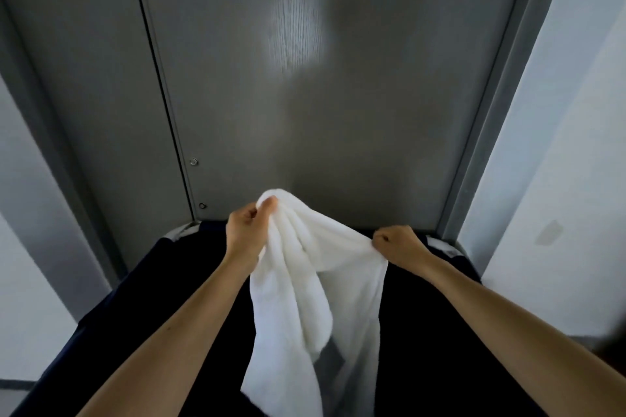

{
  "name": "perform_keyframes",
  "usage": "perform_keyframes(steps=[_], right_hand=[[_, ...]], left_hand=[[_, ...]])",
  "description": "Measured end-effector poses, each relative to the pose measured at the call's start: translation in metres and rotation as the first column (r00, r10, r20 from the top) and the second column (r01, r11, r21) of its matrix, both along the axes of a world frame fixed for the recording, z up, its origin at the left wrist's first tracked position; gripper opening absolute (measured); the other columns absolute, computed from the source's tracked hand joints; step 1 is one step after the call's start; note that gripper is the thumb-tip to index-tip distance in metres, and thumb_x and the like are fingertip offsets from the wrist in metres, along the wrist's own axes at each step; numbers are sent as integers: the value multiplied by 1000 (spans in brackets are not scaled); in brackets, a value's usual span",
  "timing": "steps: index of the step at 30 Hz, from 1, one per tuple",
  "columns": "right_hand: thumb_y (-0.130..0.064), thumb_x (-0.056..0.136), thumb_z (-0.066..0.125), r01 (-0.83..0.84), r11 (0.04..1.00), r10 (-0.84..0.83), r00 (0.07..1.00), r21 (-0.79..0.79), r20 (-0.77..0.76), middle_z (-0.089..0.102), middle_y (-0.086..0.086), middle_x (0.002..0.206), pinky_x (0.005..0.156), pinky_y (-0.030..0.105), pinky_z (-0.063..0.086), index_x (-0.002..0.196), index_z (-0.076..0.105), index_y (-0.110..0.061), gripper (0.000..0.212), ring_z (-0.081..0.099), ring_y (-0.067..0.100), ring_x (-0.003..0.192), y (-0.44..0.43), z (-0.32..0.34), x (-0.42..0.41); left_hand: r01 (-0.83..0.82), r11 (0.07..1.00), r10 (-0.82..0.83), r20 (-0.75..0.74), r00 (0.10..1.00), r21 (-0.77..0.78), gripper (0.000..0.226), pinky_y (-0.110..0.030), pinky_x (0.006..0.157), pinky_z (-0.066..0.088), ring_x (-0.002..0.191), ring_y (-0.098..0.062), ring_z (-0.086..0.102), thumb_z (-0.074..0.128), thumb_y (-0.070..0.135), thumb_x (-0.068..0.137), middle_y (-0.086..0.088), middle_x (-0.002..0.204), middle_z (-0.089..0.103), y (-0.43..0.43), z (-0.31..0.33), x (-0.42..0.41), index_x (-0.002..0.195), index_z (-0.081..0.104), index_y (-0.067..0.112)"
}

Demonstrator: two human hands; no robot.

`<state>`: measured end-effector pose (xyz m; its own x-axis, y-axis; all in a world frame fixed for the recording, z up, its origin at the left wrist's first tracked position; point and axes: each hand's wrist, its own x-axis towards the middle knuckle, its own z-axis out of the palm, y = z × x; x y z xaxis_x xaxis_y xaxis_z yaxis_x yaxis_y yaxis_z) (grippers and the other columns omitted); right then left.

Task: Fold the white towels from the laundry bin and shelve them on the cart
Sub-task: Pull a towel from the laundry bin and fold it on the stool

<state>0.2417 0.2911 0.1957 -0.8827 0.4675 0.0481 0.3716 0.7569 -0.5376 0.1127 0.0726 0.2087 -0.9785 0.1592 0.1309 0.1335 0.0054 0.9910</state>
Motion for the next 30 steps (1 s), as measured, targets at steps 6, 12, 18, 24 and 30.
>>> perform_keyframes(steps=[6,12,18,24,30], right_hand=[[-5,92,37,140,961,-159,985,-237,-65,46,-2,67,53,22,35,58,30,-18,37,42,10,63,-25,16,-17],[-4,87,41,26,941,-37,999,-336,-26,42,5,61,55,27,31,59,45,-14,30,39,16,54,-50,14,-23],[-5,86,46,-50,913,-7,990,-404,-139,54,-3,62,58,24,37,56,54,-19,33,49,11,63,-74,-4,-21],[-25,91,56,-197,909,90,953,-368,-290,62,-9,81,68,19,41,77,59,-28,14,54,5,76,-71,11,-24],[-35,92,57,-220,967,233,968,-126,96,43,-6,60,53,18,30,59,42,-18,40,40,5,58,-39,-13,0]], left_hand=[[87,923,-95,-4,995,-374,28,-26,58,34,71,-20,50,63,36,86,-1,75,50,4,8,-10,89,54,11],[233,852,-284,-40,958,-469,22,-21,73,39,94,-16,60,71,35,81,1,96,61,14,-12,17,96,65,20],[523,572,-637,59,769,-631,27,-11,70,40,84,-3,54,68,32,85,7,97,63,26,-18,50,109,64,22],[460,851,-463,50,885,-252,27,-20,60,39,61,-8,49,60,18,91,5,63,55,24,-23,44,65,62,23],[83,976,-98,65,993,200,36,-18,43,29,43,-8,36,53,14,93,9,42,39,12,42,1,58,46,15]])
